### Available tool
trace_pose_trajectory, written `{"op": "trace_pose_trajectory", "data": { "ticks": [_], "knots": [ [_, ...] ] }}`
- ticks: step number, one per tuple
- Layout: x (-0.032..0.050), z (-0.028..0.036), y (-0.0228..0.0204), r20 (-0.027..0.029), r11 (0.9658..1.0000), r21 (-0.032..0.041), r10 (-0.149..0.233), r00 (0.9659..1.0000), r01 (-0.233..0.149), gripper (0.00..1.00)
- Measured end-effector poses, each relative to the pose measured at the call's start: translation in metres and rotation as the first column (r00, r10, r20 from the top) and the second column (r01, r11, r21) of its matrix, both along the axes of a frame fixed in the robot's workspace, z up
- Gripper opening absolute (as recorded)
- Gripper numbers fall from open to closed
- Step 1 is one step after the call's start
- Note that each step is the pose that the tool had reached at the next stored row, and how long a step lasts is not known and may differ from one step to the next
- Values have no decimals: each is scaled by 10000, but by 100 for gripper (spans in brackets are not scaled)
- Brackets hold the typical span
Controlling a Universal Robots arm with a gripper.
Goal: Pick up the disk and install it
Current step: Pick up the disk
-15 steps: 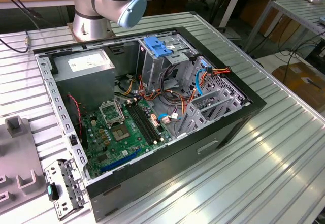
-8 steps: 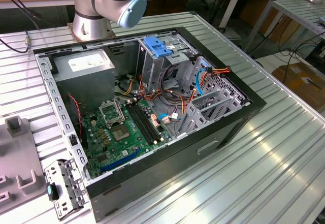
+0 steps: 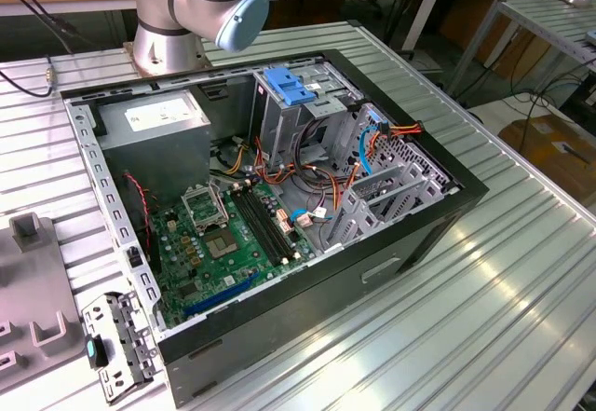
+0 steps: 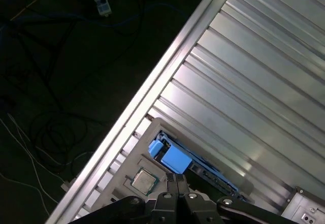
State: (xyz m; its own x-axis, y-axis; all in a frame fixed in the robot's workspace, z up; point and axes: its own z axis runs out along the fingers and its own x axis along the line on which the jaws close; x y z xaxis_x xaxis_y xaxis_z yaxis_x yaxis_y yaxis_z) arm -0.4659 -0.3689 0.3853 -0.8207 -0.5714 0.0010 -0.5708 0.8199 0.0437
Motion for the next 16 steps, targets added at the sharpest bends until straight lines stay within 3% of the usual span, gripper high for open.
{"op": "trace_pose_trajectory", "data": {
  "ticks": [4, 8, 14, 16],
  "knots": [
    [0, 0, 0, 1, 9963, 0, 855, 9963, -855, 11],
    [0, 0, 0, 0, 9856, 0, 1692, 9856, -1692, 11],
    [0, 0, 0, 1, 9567, 0, 2911, 9567, -2911, 11],
    [0, 0, 0, 0, 9436, 0, 3310, 9436, -3310, 11]
  ]
}}
